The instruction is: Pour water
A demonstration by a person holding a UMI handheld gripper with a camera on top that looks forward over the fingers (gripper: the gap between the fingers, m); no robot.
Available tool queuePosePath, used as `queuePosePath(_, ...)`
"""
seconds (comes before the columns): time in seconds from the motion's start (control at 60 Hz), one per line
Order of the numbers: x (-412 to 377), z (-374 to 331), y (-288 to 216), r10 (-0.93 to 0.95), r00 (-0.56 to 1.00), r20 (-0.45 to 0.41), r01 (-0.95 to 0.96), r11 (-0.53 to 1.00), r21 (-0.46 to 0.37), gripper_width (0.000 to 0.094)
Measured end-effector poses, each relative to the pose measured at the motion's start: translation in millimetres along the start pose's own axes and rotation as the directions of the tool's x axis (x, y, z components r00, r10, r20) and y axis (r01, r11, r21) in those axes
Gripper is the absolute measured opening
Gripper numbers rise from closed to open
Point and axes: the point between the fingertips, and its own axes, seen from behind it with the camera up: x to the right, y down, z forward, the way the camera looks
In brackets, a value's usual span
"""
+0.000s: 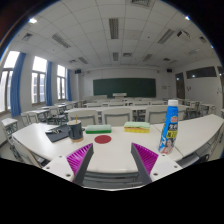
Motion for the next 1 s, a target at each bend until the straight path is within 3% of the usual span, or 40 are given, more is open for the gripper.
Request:
queuePosePath(0.15, 34.8, -1.5, 5.5, 0.021, 0.999, -0.034, -0.021, 1.000, 0.014, 0.0819)
queuePosePath(0.45, 179.4, 6.1, -8.3, 0.048, 0.955, -0.292, -0.033, 0.998, 0.059, 0.0821)
queuePosePath(0.65, 222.4, 76.8, -12.3, 0.034, 0.963, -0.269, -0.025, 0.999, 0.039, 0.0821)
queuePosePath(0.767, 239.8, 114.4, -12.5, -0.008, 0.952, -0.305, 0.017, 0.999, 0.028, 0.0812)
queuePosePath(0.817, 237.2, 121.9, -9.2, -0.027, 0.956, -0.294, 0.030, 1.000, 0.007, 0.0725)
queuePosePath(0.833, 237.1, 124.2, -5.9, -0.033, 0.956, -0.291, 0.034, 0.999, -0.002, 0.0675)
queuePosePath(0.85, 241.1, 125.5, -5.9, -0.045, 0.952, -0.303, 0.046, 0.999, -0.001, 0.0568)
queuePosePath(1.0, 242.5, 129.4, -7.9, 0.011, 0.949, -0.316, 0.011, 0.998, 0.067, 0.0409)
